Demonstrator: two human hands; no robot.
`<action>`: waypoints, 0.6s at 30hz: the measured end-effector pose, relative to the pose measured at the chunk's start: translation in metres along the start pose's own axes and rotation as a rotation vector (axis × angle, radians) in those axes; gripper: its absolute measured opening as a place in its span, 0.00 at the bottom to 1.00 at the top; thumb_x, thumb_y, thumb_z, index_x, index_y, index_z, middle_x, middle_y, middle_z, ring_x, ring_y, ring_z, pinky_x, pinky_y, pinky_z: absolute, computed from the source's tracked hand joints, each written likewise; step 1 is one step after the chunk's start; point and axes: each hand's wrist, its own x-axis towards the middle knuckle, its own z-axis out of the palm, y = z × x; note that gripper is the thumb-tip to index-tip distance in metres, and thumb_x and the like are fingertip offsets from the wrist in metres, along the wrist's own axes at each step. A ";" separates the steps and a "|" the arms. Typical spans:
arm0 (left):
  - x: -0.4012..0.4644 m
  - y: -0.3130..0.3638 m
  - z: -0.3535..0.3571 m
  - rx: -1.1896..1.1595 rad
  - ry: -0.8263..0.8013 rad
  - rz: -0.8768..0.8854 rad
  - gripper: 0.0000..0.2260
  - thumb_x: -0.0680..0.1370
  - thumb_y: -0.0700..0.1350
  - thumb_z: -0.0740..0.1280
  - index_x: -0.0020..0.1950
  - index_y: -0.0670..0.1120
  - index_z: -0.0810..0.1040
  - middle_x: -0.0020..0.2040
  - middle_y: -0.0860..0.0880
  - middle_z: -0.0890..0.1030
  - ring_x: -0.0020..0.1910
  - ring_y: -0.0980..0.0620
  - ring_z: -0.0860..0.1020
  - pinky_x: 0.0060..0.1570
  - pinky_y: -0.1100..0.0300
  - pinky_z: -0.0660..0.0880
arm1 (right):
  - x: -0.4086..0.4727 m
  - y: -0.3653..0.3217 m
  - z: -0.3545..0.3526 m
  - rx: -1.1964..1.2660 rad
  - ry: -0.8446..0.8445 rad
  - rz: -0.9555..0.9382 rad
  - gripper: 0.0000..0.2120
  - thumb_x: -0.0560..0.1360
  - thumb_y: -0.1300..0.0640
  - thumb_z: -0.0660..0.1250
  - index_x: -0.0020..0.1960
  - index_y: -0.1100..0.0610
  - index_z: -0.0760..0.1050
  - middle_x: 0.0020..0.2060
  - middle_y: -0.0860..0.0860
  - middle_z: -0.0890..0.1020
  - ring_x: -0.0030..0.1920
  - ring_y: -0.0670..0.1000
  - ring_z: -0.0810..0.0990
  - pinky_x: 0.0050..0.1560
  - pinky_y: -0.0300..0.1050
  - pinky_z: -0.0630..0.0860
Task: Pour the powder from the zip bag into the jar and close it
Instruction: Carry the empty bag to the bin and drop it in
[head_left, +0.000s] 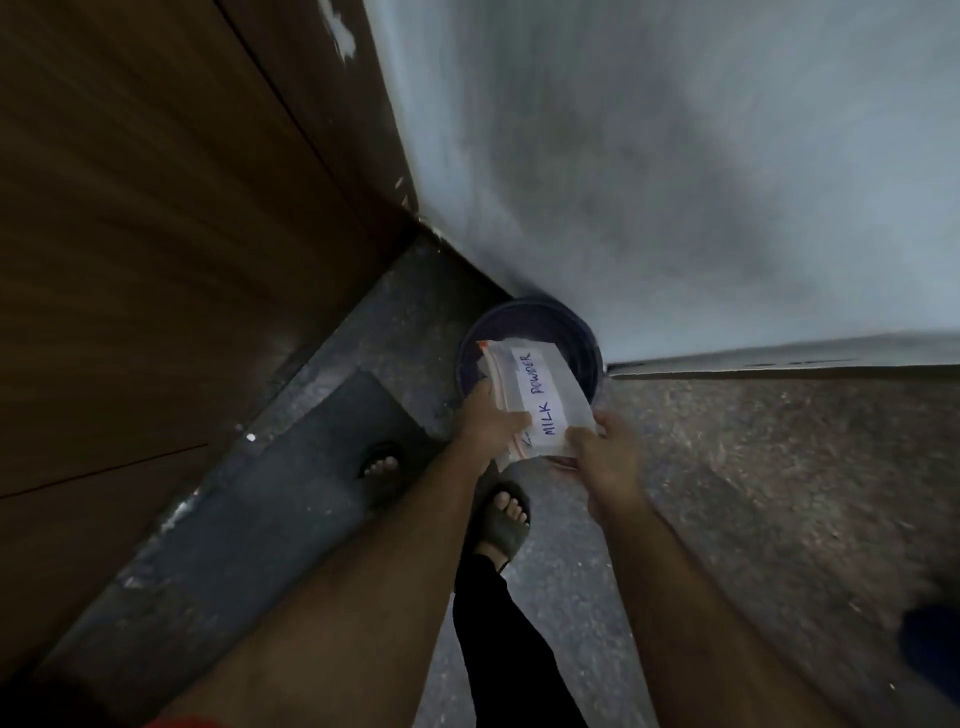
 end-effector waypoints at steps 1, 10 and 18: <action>0.018 -0.006 0.003 0.018 0.003 0.014 0.30 0.75 0.35 0.72 0.75 0.44 0.67 0.67 0.41 0.78 0.65 0.42 0.77 0.64 0.42 0.75 | 0.016 0.006 0.005 -0.020 0.005 0.007 0.13 0.76 0.68 0.63 0.59 0.60 0.75 0.51 0.61 0.84 0.46 0.61 0.87 0.36 0.52 0.85; 0.152 -0.053 0.019 0.142 -0.002 0.108 0.29 0.74 0.36 0.73 0.74 0.42 0.68 0.67 0.41 0.77 0.66 0.43 0.76 0.65 0.45 0.74 | 0.142 0.056 0.032 -0.181 -0.022 0.021 0.17 0.77 0.67 0.59 0.65 0.60 0.71 0.51 0.59 0.83 0.36 0.55 0.87 0.26 0.41 0.79; 0.225 -0.071 0.031 0.413 -0.003 0.127 0.34 0.76 0.41 0.73 0.78 0.41 0.61 0.71 0.38 0.73 0.70 0.39 0.72 0.67 0.46 0.71 | 0.226 0.085 0.049 -0.432 -0.007 -0.069 0.24 0.77 0.67 0.61 0.72 0.57 0.66 0.57 0.56 0.77 0.45 0.58 0.82 0.28 0.42 0.81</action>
